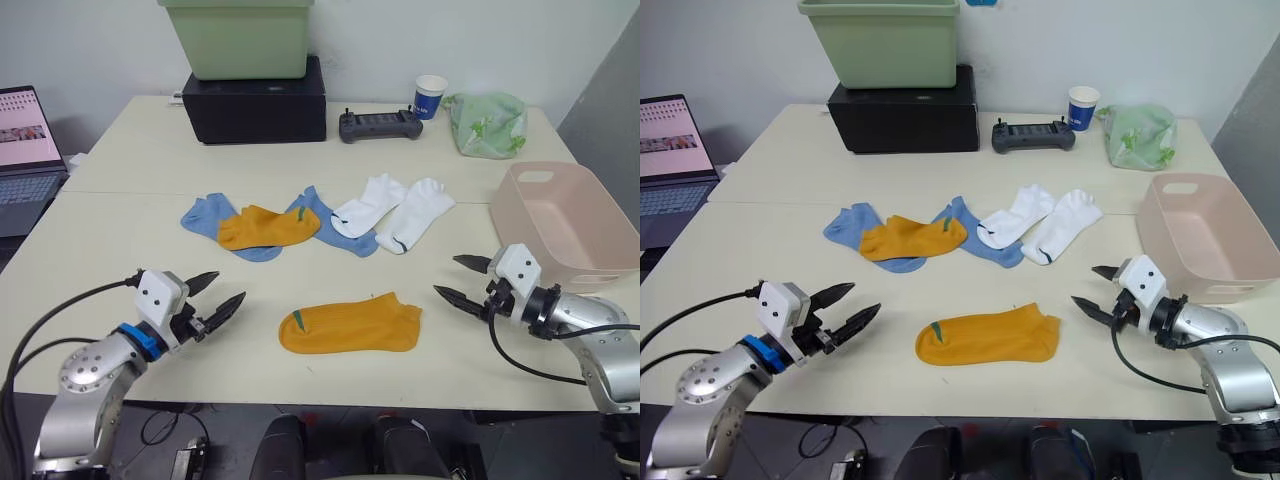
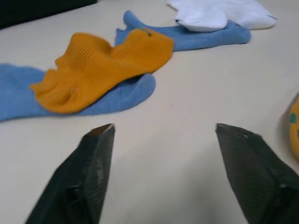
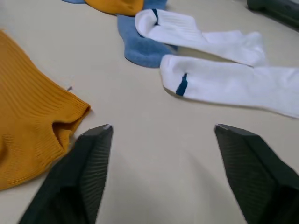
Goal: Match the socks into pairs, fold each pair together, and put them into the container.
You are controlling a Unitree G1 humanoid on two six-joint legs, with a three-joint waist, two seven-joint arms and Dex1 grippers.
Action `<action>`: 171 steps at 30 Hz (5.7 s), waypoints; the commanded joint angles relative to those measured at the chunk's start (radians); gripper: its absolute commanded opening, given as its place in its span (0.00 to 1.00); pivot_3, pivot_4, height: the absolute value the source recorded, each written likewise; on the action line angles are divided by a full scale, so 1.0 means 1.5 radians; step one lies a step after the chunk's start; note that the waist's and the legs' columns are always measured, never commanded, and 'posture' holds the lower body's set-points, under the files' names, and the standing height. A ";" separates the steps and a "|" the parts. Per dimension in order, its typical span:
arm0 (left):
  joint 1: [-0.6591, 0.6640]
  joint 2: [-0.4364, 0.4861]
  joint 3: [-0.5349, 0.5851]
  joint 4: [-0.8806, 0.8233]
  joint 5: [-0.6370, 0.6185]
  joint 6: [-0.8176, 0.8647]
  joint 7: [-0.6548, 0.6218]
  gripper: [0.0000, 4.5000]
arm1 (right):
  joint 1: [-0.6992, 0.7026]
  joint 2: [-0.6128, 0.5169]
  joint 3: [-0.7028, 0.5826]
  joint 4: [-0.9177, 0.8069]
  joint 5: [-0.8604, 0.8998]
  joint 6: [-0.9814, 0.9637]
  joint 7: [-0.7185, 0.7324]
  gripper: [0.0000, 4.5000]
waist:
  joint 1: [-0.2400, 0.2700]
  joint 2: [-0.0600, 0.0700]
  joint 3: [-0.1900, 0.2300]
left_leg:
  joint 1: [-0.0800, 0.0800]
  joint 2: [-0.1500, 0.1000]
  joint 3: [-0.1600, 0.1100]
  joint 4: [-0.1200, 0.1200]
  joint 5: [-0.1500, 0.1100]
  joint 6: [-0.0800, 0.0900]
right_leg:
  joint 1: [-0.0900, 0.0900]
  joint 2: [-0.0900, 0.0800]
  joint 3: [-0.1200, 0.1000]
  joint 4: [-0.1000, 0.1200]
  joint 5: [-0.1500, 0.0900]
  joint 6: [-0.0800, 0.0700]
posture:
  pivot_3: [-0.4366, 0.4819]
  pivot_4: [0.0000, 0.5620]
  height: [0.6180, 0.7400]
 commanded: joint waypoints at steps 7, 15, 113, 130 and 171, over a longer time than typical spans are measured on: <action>-0.001 -0.016 0.008 -0.016 0.024 -0.020 0.040 1.00 | 0.000 0.019 -0.012 0.012 0.000 -0.006 -0.032 1.00 | 0.000 0.000 0.000 | 0.000 0.000 0.000 0.000 0.000 0.000 | 0.000 0.000 0.000 0.000 0.000 0.000 | 0.48 0.27 1.00; -0.222 -0.003 -0.129 0.101 0.147 -0.039 0.027 1.00 | -0.053 0.044 0.041 -0.069 0.009 0.058 -0.035 1.00 | 0.002 0.000 0.000 | 0.000 -0.001 0.000 0.000 0.000 0.000 | 0.000 0.000 0.000 0.000 0.000 0.000 | 0.48 0.27 1.00; -0.423 -0.058 -0.227 0.315 0.143 0.053 -0.079 0.23 | -0.148 0.042 0.163 -0.064 0.073 0.355 -0.053 0.31 | 0.000 0.000 0.000 | -0.002 -0.001 0.000 0.000 0.000 -0.001 | -0.003 0.001 -0.001 0.002 0.000 0.000 | 0.48 0.27 1.00; -0.426 -0.054 -0.225 0.315 0.148 0.054 -0.089 0.00 | -0.174 0.054 0.167 -0.041 0.051 0.300 -0.034 0.21 | 0.000 0.000 0.000 | -0.002 -0.001 0.000 0.000 0.000 -0.001 | -0.003 0.001 -0.001 0.002 0.000 0.000 | 0.48 0.27 1.00; -0.204 -0.190 -0.032 -0.327 -0.211 0.686 0.202 0.00 | -0.380 0.078 0.244 0.178 -0.093 0.085 0.059 0.01 | -0.001 0.000 0.000 | -0.002 -0.001 -0.001 0.001 0.000 -0.001 | -0.002 0.000 0.000 0.002 0.000 0.000 | 0.48 0.27 1.00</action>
